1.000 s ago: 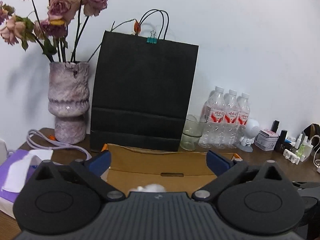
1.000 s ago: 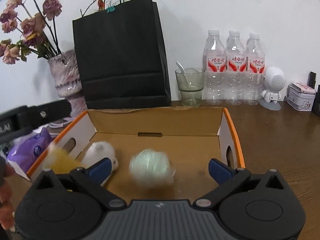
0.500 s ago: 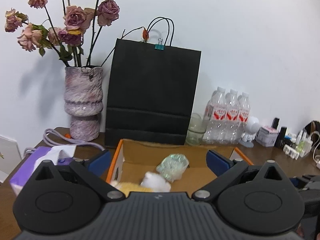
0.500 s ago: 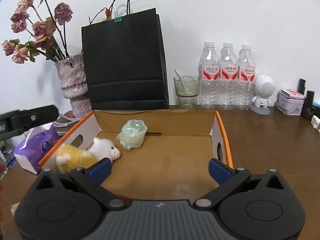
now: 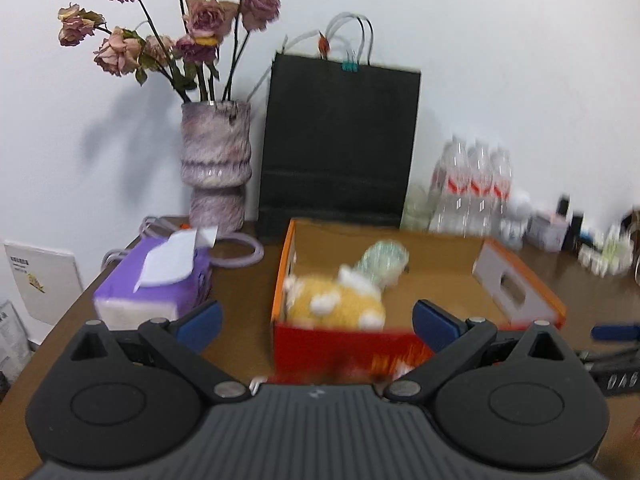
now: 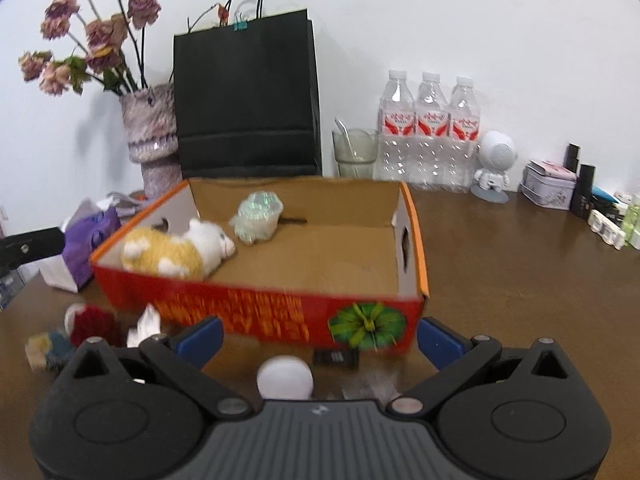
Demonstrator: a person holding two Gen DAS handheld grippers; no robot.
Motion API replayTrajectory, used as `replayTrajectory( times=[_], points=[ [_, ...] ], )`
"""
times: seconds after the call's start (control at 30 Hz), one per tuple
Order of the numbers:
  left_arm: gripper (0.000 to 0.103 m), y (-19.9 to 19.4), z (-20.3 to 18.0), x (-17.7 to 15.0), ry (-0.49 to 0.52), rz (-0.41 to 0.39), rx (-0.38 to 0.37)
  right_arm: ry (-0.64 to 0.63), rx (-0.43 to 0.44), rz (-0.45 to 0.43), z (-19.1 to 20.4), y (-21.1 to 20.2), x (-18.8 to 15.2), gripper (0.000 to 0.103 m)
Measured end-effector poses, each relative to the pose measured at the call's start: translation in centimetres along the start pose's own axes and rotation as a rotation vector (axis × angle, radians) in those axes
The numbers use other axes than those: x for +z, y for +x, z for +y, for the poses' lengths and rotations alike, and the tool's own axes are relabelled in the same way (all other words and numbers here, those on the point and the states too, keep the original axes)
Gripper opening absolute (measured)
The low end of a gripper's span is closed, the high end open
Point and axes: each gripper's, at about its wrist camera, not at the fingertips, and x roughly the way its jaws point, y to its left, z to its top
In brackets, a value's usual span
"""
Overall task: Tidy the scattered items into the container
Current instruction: 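Carry the alpaca and iridescent bag into the cardboard box and release both, then grasp the green tissue pack with the left tool while the right tool grasps the frosted swab box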
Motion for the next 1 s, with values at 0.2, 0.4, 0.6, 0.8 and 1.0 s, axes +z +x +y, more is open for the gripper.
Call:
replayTrajectory(
  times=[0.2, 0.4, 0.6, 0.8, 1.0],
  points=[
    [0.103, -0.4, 0.2, -3.9, 0.006, 0.105, 0.015, -0.002, -0.020, 0.073, 0.0, -1.0, -3.9, 0.103],
    [0.103, 1.3, 0.0, -6.2, -0.016, 0.200, 0.078, 0.009, -0.044, 0.132, 0.4, -0.5, -5.7, 0.103],
    [0.103, 2.4, -0.5, -6.4, -0.065, 0.223, 0.062, 0.001, -0.085, 0.150, 1.0, 0.4, -6.2, 0.103],
    [0.099, 3.9, -1.5, -6.5, -0.052, 0.246, 0.096, -0.002, -0.109, 0.139, 1.3, 0.5, -6.3, 0.103],
    [0.058, 3.9, -2.0, -6.7, -0.043, 0.241, 0.090, 0.010, -0.093, 0.132, 0.9, 0.5, -6.6, 0.100]
  ],
)
